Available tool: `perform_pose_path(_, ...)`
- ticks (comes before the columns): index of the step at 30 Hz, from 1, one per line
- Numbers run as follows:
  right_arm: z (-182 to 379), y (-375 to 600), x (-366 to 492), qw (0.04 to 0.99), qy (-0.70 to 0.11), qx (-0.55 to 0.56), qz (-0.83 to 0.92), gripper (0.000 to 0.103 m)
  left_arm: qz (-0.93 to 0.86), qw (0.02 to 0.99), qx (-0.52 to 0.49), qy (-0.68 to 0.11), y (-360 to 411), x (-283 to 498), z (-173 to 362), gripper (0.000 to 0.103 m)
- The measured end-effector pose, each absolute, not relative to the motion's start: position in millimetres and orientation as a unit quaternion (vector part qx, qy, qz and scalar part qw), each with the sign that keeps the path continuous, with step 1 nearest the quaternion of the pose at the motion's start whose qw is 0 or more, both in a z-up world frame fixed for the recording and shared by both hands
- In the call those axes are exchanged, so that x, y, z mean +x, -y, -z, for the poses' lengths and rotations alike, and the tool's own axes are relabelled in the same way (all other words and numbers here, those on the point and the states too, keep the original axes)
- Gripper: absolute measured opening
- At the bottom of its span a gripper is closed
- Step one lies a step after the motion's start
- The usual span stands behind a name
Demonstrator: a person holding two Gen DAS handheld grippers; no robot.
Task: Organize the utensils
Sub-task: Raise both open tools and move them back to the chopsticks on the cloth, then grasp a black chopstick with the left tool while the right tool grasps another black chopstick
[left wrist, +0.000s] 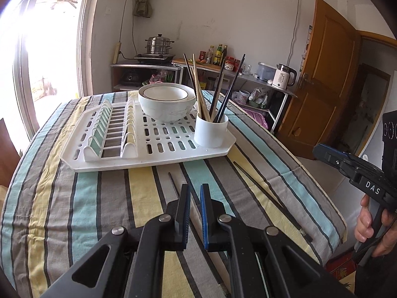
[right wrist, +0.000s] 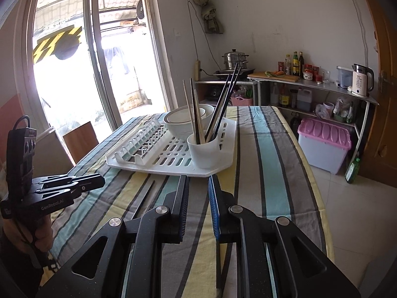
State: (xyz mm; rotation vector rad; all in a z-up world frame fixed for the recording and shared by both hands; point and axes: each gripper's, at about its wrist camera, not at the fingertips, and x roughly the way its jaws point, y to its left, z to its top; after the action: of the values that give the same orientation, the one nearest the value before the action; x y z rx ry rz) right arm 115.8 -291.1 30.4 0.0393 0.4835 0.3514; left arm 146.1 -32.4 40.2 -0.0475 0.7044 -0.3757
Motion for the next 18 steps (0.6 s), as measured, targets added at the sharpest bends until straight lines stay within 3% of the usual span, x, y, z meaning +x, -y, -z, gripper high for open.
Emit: perform_pose_path(18,1,284,152,0.943,-0.287,0.001,-0.169,0.017,0.146,0.909,-0.01,-0.391,40,183,-5,0.007)
